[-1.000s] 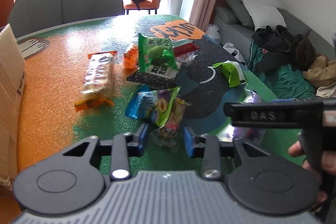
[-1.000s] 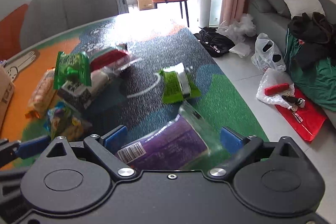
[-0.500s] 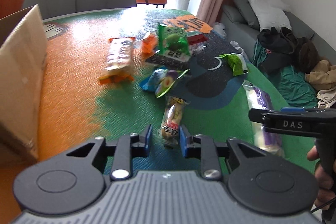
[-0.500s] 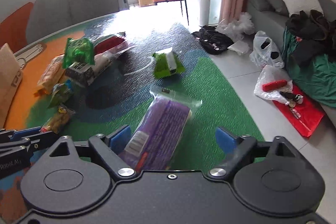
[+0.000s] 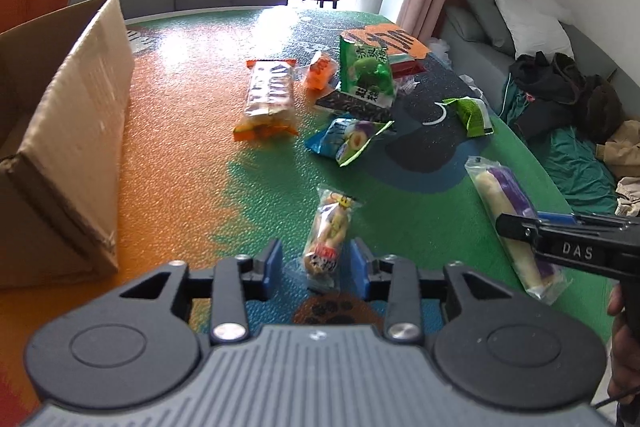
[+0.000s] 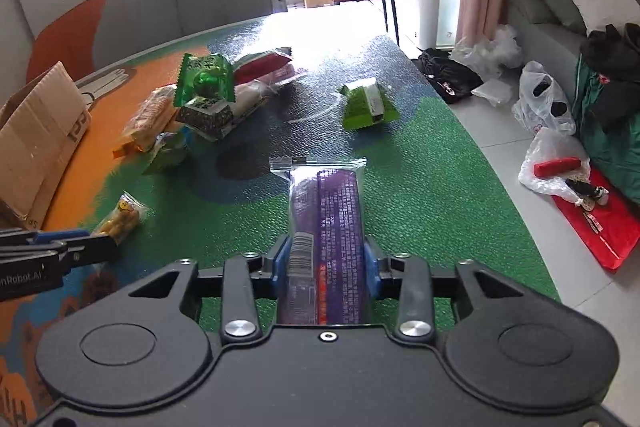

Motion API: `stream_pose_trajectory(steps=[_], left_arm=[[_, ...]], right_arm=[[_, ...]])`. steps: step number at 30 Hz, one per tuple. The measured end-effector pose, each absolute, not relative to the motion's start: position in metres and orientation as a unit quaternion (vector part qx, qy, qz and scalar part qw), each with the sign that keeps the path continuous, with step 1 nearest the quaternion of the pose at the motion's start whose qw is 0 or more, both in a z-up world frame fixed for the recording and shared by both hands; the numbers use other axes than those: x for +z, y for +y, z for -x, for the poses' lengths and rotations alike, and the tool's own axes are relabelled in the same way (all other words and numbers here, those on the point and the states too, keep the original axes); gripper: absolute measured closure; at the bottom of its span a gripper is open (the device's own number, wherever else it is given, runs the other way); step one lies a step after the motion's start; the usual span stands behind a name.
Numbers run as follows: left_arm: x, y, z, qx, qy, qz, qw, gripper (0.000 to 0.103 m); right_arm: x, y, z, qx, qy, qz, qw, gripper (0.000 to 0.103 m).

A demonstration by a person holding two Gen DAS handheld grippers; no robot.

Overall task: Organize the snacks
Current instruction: 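Grasp the small clear snack pack with the left gripper while the right grasps the purple bar pack, then carry both packs over the cardboard box and open both grippers to drop them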

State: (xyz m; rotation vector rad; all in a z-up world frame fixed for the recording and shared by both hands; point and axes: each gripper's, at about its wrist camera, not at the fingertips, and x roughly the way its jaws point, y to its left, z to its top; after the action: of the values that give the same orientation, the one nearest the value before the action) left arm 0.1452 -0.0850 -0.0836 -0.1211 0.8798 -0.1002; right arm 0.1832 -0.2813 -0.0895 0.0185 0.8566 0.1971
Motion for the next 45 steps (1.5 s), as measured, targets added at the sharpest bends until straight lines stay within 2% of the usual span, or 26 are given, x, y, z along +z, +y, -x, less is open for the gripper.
stream_pose_trajectory(steps=[3,9,11,12,14,18,45], left_arm=[[-0.085,-0.09,-0.151,-0.055,0.423,0.057,0.903,0.063],[-0.089,-0.097,-0.157,-0.058,0.416,0.044,0.907,0.065],[-0.089,-0.096,-0.159,-0.055,0.414,0.042,0.908,0.075],[-0.089,-0.095,-0.16,-0.052,0.415,0.04,0.907,0.085],[-0.089,-0.091,-0.16,-0.054,0.417,0.051,0.906,0.086],[-0.082,-0.088,-0.155,-0.054,0.409,0.052,0.909,0.086],[0.009,-0.017,-0.117,0.01,0.317,0.067,0.946,0.086]], right_arm=[[-0.089,-0.283,-0.183,0.085,0.415,-0.002,0.906,0.052],[-0.09,-0.284,-0.185,0.084,0.417,0.005,0.905,0.051],[-0.091,-0.282,-0.185,0.086,0.417,0.011,0.905,0.054],[-0.092,-0.281,-0.185,0.088,0.415,0.014,0.906,0.061],[-0.091,-0.281,-0.185,0.092,0.413,0.011,0.906,0.067],[-0.087,-0.282,-0.186,0.098,0.412,-0.006,0.906,0.07],[-0.013,-0.195,-0.187,0.221,0.332,-0.009,0.917,0.071]])
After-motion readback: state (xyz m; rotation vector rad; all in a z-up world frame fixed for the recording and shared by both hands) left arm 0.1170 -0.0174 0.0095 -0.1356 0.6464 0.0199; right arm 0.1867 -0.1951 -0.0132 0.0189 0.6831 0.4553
